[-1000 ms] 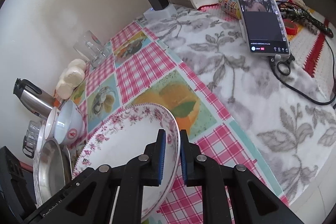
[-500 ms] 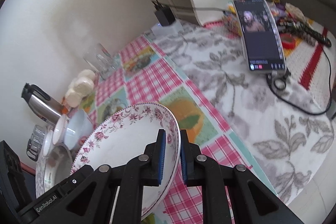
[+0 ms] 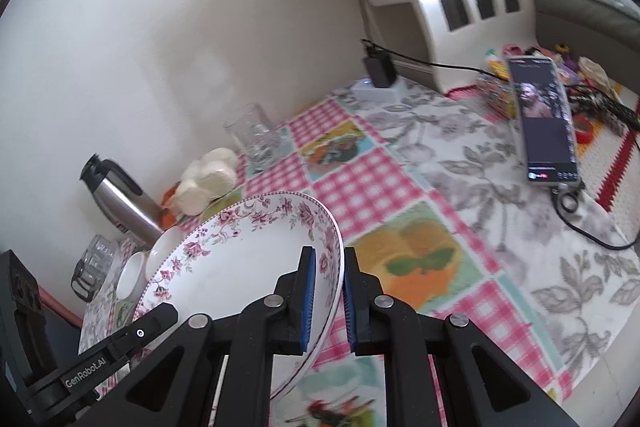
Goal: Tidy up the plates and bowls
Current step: 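Lift the floral plate with both grippers and carry it over the steel basin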
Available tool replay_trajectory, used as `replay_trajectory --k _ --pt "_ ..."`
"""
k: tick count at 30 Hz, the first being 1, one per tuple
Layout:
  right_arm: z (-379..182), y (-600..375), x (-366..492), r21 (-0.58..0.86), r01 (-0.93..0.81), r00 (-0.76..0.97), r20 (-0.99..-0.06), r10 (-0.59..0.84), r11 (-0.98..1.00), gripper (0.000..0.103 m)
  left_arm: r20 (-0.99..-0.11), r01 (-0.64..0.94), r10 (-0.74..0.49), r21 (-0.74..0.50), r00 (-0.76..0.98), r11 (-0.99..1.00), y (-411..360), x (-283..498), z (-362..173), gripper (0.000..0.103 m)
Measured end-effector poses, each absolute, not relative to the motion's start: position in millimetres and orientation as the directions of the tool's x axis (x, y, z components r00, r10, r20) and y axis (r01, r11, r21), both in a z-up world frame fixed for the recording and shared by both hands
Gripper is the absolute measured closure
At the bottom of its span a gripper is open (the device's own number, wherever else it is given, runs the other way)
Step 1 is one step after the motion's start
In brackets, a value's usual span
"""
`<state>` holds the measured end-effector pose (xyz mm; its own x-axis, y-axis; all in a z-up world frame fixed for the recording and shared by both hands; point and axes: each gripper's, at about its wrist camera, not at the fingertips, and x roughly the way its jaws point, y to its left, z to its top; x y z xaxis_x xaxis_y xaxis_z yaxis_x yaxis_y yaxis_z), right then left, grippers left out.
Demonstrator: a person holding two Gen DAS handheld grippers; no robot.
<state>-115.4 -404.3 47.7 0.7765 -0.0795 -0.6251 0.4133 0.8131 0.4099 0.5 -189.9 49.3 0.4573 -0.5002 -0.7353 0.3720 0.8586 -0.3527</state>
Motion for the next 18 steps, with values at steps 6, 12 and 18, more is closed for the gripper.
replay_trajectory --k 6,12,18 --pt "52.5 -370.8 -98.7 0.39 0.378 0.771 -0.635 -0.052 0.839 0.089 -0.734 0.353 -0.483 -0.343 0.478 0.871 -155.0 7.3 53.3 0.081" --pt "53.0 -337.9 -81.6 0.381 0.343 0.762 -0.647 -0.017 0.859 0.089 -0.742 0.333 -0.454 -0.321 0.493 0.887 -120.4 15.0 52.1 0.081" --pt "50.8 -301.5 -61.3 0.361 0.302 0.746 -0.666 0.018 0.882 0.089 -0.752 0.296 -0.429 -0.316 0.501 0.901 -81.3 22.6 48.0 0.081"
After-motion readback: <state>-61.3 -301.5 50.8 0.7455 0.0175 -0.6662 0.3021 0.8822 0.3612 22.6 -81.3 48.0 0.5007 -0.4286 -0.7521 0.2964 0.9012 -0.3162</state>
